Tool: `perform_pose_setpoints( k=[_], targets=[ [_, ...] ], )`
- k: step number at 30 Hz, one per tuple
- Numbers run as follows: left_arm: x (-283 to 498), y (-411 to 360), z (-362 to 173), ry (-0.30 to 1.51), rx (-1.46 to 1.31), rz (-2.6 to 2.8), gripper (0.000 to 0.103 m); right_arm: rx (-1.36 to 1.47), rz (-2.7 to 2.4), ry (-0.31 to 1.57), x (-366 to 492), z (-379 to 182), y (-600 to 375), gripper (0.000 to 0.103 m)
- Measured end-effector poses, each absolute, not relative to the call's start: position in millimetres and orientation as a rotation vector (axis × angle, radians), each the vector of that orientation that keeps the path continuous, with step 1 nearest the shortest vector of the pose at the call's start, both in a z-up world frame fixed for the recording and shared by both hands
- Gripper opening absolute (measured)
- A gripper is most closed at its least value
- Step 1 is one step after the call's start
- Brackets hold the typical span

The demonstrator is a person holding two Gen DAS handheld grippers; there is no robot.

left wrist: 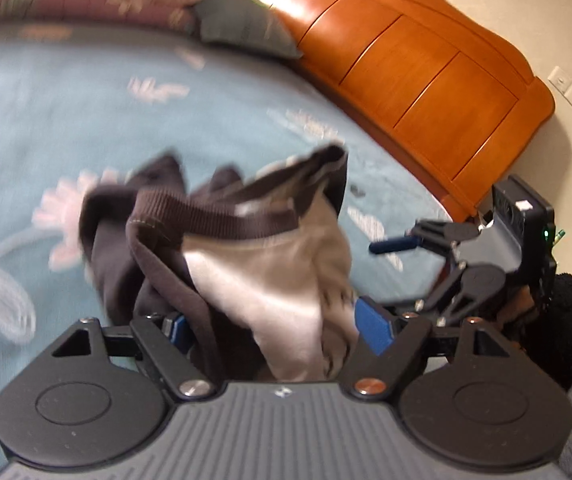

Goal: Fold clothes

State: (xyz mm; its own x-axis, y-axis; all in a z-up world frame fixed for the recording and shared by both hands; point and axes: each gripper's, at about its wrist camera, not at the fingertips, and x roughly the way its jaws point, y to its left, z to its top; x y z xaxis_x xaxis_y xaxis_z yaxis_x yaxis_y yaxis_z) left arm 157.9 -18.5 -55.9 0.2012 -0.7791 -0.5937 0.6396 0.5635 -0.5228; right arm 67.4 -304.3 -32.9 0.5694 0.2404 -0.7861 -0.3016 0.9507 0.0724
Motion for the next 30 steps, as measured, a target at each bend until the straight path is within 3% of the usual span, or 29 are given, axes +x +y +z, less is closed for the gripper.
perform_pose_setpoints(
  k=[4,15,18,22,24,30],
  targets=[
    [163,-7,-61,0.952,-0.303,-1.028,0.08,-0.068,0.306,0.936,67,-40,-305,0.103],
    [191,-46,-79,1.021,-0.161,-1.069,0.079,-0.082,0.33,0.92,65,-36,-292,0.103],
    [195,-45,-83,1.032,-0.164,-1.057,0.069,-0.078,0.312,0.934,68,-40,-296,0.103],
    [217,-26,-97,1.093,-0.325,-1.026,0.041,-0.07,0.291,0.94,69,-42,-302,0.103],
    [223,-14,-109,1.115,-0.428,-1.029,0.037,-0.07,0.283,0.941,69,-41,-305,0.103],
    [220,-23,-103,1.113,-0.353,-1.011,0.036,-0.068,0.287,0.887,72,-25,-324,0.103]
  ],
)
